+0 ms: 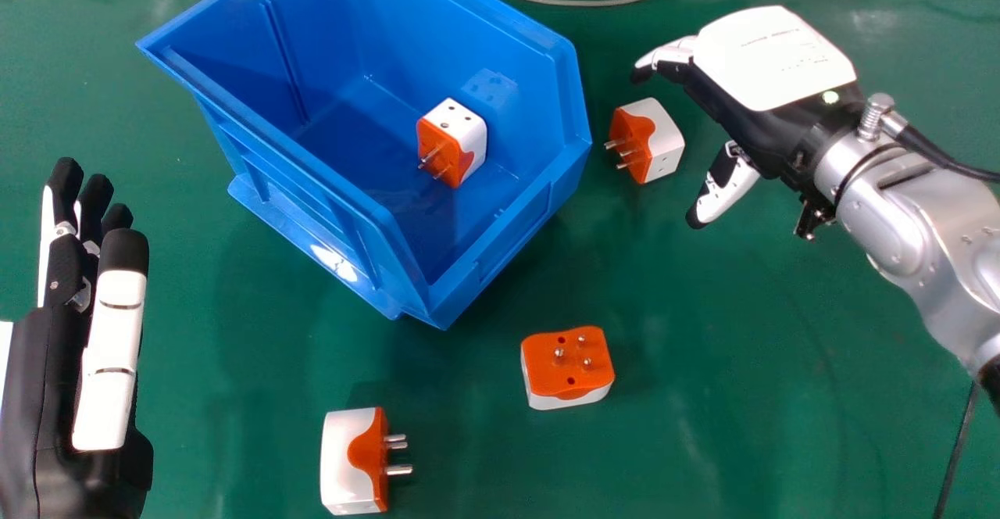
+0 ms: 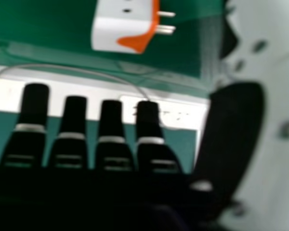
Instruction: Pick all objects and put in blue box
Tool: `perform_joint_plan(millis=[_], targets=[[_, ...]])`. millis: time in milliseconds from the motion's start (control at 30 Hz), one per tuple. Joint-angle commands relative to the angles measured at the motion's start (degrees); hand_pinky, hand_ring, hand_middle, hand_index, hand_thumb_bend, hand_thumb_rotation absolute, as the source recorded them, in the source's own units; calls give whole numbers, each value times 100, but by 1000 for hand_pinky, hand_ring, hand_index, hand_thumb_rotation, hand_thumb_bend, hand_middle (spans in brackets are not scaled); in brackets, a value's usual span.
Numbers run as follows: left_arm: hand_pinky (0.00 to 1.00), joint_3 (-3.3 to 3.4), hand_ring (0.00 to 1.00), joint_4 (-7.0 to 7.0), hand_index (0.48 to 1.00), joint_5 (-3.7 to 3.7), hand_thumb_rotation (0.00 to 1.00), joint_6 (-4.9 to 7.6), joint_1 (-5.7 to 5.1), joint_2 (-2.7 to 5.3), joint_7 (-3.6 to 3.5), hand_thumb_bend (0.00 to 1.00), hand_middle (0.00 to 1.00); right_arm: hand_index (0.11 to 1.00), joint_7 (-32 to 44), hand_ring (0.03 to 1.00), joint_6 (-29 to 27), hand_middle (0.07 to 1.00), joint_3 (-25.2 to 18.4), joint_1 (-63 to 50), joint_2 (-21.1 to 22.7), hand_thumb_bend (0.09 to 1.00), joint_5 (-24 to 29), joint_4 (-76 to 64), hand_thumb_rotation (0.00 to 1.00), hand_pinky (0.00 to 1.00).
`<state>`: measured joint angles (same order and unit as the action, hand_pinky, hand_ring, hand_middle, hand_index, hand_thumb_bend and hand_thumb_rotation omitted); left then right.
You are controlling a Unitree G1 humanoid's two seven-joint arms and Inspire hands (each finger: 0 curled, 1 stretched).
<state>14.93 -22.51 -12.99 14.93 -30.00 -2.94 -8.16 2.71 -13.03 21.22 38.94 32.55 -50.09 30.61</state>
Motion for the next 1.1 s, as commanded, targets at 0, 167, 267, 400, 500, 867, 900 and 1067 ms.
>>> perform_joint_plan(millis=[0, 167, 267, 400, 500, 867, 900, 1067], targets=[[994, 21, 998, -29, 1000, -30, 809, 143, -24, -6, -41, 644, 1000, 787, -67, 808, 29, 829, 35, 310, -26, 839, 6, 45, 71, 664], [993, 22, 997, -71, 1000, 39, 804, 117, -48, 21, -7, 649, 1000, 788, -122, 802, 28, 826, 169, 466, -105, 834, -22, 283, 70, 665], [992, 19, 997, -103, 1000, 19, 804, 123, -70, 56, 6, 653, 1000, 787, -198, 801, -36, 825, 214, 529, -160, 830, 16, 417, 71, 665], [993, 18, 997, -160, 1000, 13, 799, 59, -103, 76, 43, 655, 1000, 782, -245, 797, -19, 821, 322, 624, -194, 833, -51, 559, 67, 664], [995, 13, 998, -145, 1000, 2, 794, 95, -98, 62, 35, 660, 1000, 782, -317, 796, -21, 821, 391, 688, -205, 828, -63, 687, 71, 667], [1000, 56, 1000, -21, 1000, 51, 808, 169, 14, 10, 10, 643, 1000, 768, -641, 782, -72, 812, 595, 952, -255, 819, -74, 1371, 58, 664], [1000, 58, 1000, -18, 1000, 50, 812, 173, 26, 6, 9, 638, 1000, 762, -705, 777, -83, 808, 614, 983, -267, 824, -78, 1459, 54, 659], [994, 64, 998, -84, 1000, 36, 813, 92, 30, -3, 42, 635, 1000, 746, -640, 759, -85, 792, 667, 1107, -276, 842, -13, 1673, 41, 643]])
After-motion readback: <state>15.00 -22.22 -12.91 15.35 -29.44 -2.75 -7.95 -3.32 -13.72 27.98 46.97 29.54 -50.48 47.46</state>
